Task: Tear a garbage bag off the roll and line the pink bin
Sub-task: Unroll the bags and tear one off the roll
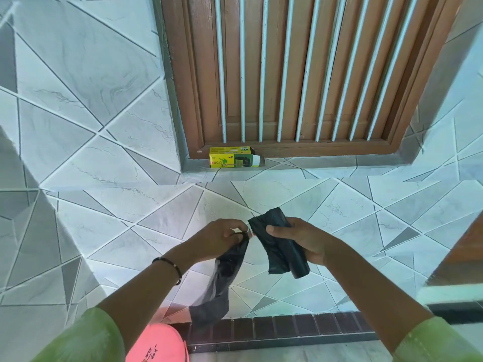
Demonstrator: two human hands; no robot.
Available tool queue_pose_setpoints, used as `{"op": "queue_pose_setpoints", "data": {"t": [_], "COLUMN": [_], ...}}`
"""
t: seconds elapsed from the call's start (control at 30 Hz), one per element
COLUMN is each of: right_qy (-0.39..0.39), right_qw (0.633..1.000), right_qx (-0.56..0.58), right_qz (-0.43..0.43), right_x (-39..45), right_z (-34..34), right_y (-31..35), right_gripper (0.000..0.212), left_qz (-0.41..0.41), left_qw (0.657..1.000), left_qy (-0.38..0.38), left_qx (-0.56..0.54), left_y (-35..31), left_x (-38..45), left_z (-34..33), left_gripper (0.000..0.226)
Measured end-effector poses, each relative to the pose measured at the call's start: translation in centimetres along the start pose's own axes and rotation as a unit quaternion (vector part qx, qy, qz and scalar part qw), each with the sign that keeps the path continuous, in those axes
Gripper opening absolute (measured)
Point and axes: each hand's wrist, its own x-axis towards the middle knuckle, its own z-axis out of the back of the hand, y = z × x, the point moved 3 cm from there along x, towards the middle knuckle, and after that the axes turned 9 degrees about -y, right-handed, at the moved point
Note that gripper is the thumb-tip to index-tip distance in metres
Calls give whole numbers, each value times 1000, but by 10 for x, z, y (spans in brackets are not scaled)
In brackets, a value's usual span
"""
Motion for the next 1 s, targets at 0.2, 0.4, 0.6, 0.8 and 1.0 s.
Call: {"op": "queue_pose_setpoints", "data": {"t": [0.2, 0.4, 0.6, 0.8, 1.0], "right_qy": [-31, -4, -73, -93, -63], "right_qw": [999, 986, 983, 978, 952], "right_qx": [39, 166, 167, 183, 297], "right_qz": [-8, 17, 23, 32, 45], "right_x": [3, 5, 3, 0, 7], "right_z": [-7, -18, -25, -8, -19], "right_y": [-14, -23, -23, -17, -17], "right_gripper": [29, 39, 11, 10, 30], "left_qz": [28, 35, 11, 24, 61], "left_qw": [997, 995, 997, 995, 992], "left_qy": [-16, -21, -63, -92, -36], "left_qx": [-71, -95, -50, -32, -103], "left_y": [-1, -10, -5, 3, -1], "left_x": [-7, -14, -11, -15, -18], "left_z": [-13, -18, -20, -7, -26], "left_gripper": [27, 22, 44, 39, 44]}}
